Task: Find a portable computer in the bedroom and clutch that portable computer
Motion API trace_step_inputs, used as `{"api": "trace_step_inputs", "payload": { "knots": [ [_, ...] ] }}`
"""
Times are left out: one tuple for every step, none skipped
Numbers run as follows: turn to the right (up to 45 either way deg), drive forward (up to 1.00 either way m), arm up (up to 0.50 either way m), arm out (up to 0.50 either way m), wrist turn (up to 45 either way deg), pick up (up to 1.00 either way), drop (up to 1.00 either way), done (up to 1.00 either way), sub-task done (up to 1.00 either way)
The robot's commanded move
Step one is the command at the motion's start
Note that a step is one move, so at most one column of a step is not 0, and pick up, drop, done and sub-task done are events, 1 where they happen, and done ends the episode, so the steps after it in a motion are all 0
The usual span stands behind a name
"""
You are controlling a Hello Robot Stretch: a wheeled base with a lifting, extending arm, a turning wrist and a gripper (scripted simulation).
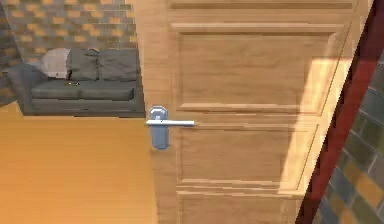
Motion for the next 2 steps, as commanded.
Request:
{"api": "trace_step_inputs", "payload": {
  "knots": [
    [-42.0,0.0,0.0,0.0,0.0,0.0,0.0,0.0,0.0],
    [0.0,0.35,0.0,0.0,0.0,0.0,0.0,0.0,0.0]
  ]
}}
